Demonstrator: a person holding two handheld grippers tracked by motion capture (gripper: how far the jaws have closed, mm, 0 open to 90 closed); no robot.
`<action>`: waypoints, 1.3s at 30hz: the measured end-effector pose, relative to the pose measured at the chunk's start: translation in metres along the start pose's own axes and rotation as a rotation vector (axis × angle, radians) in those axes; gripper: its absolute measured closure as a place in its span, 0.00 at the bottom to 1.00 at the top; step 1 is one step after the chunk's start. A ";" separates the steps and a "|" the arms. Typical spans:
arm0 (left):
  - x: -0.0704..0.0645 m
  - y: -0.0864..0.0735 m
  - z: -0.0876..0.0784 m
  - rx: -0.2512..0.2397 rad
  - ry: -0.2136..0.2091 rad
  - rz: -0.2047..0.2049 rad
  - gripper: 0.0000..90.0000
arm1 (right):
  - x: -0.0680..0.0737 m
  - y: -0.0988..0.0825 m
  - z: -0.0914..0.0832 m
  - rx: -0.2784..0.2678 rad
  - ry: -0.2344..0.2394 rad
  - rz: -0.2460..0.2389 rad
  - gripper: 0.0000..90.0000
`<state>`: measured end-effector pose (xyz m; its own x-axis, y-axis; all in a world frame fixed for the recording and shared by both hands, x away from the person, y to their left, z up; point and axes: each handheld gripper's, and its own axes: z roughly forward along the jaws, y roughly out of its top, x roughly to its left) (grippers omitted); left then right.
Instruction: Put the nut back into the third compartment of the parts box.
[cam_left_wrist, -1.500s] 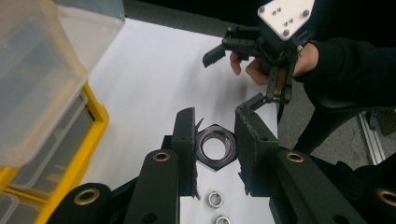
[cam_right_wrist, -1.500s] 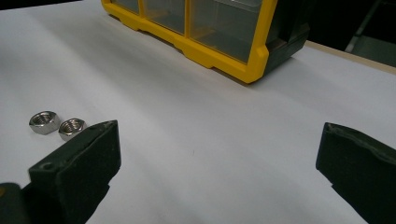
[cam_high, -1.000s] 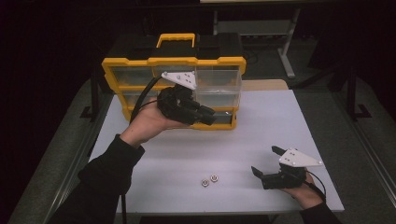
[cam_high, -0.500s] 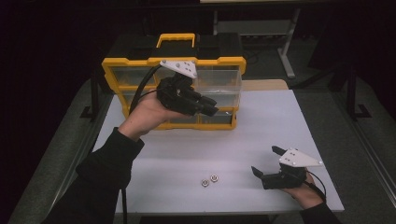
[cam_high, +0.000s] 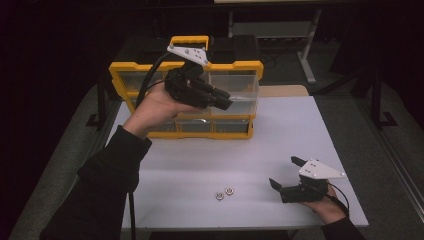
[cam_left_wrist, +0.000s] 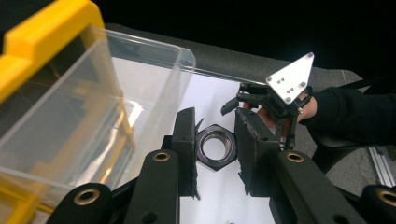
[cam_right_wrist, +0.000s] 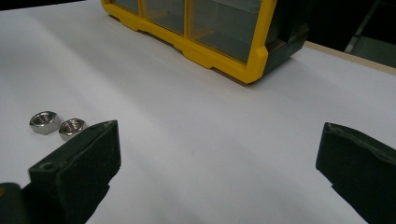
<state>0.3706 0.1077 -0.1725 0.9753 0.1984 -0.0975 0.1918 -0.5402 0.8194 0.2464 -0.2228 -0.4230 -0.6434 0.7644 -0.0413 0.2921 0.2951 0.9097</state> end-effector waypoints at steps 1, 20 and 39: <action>0.001 0.001 -0.001 -0.001 0.003 -0.002 0.78 | 0.000 0.000 0.000 0.004 0.000 0.008 0.00; 0.024 0.025 -0.007 -0.011 0.082 -0.021 0.78 | 0.000 0.000 -0.001 0.003 0.004 0.010 0.00; 0.048 0.017 0.010 0.044 0.154 -0.078 0.78 | -0.001 0.000 -0.002 -0.004 -0.001 0.011 0.00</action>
<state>0.4219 0.1003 -0.1690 0.9295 0.3624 -0.0691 0.2740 -0.5528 0.7870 0.2460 -0.2248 -0.4222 -0.6391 0.7685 -0.0315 0.2963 0.2838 0.9120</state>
